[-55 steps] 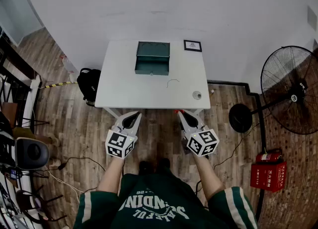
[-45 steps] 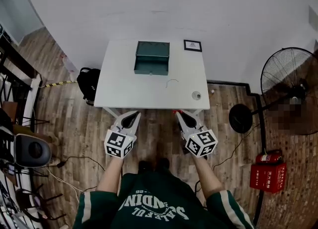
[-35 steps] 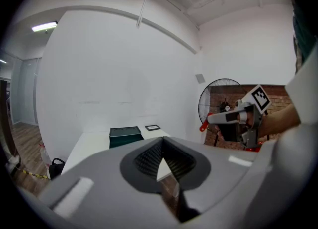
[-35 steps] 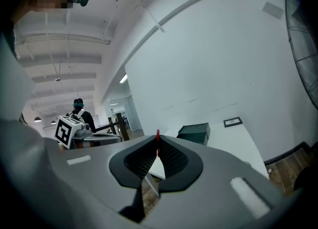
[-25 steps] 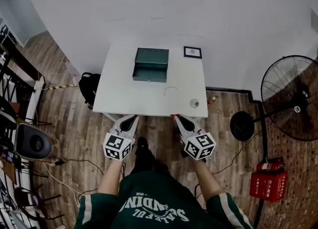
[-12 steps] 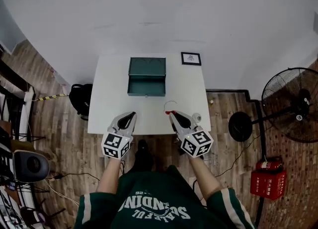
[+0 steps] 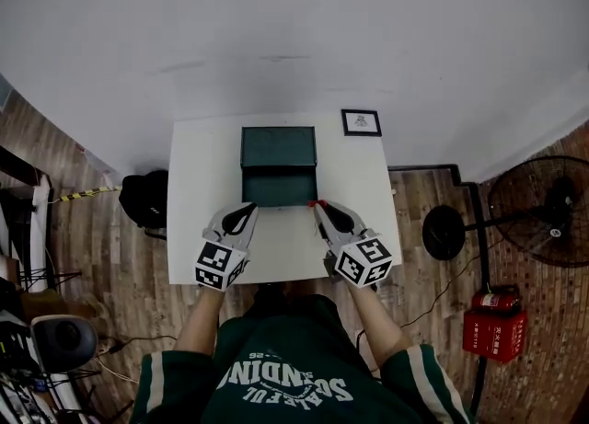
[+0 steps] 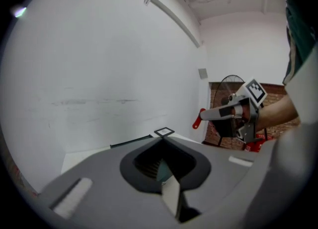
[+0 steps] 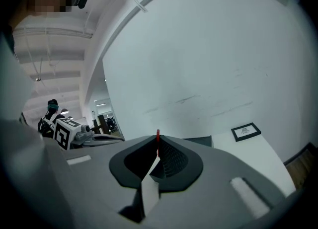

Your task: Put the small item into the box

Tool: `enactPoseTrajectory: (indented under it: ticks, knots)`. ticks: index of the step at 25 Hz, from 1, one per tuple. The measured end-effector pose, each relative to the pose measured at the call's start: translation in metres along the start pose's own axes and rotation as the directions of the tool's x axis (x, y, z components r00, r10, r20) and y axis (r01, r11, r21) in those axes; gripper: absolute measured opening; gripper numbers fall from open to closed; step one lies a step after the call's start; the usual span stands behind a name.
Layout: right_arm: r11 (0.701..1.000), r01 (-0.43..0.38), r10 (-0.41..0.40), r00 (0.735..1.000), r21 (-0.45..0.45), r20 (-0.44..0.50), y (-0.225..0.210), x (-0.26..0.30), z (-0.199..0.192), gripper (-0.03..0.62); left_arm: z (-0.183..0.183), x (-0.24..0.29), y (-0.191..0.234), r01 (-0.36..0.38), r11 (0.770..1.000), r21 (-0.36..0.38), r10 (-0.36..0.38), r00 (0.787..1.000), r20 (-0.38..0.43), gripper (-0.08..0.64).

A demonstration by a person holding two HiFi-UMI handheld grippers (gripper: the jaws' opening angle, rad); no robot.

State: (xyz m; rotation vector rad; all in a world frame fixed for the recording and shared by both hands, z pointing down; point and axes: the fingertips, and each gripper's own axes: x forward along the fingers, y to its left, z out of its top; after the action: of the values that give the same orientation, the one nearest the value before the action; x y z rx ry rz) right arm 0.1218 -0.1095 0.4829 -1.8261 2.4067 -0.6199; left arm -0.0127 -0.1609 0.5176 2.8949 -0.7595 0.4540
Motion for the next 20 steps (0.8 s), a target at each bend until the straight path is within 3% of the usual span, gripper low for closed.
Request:
enactPoseTrajectory:
  ticks: [7, 20]
  knots:
    - [1.0, -0.007, 0.007, 1.0, -0.007, -0.027, -0.012, 0.026, 0.004, 0.015, 0.004, 0.024, 0.012, 0.015, 0.999, -0.029, -0.015, 1.0, -0.004, 0.051]
    - [0.994, -0.109, 0.105, 0.986, -0.022, -0.126, -0.033, 0.065, -0.004, 0.015, -0.003, 0.044, 0.029, -0.085, 0.992, -0.098, 0.082, 0.996, -0.032, 0.051]
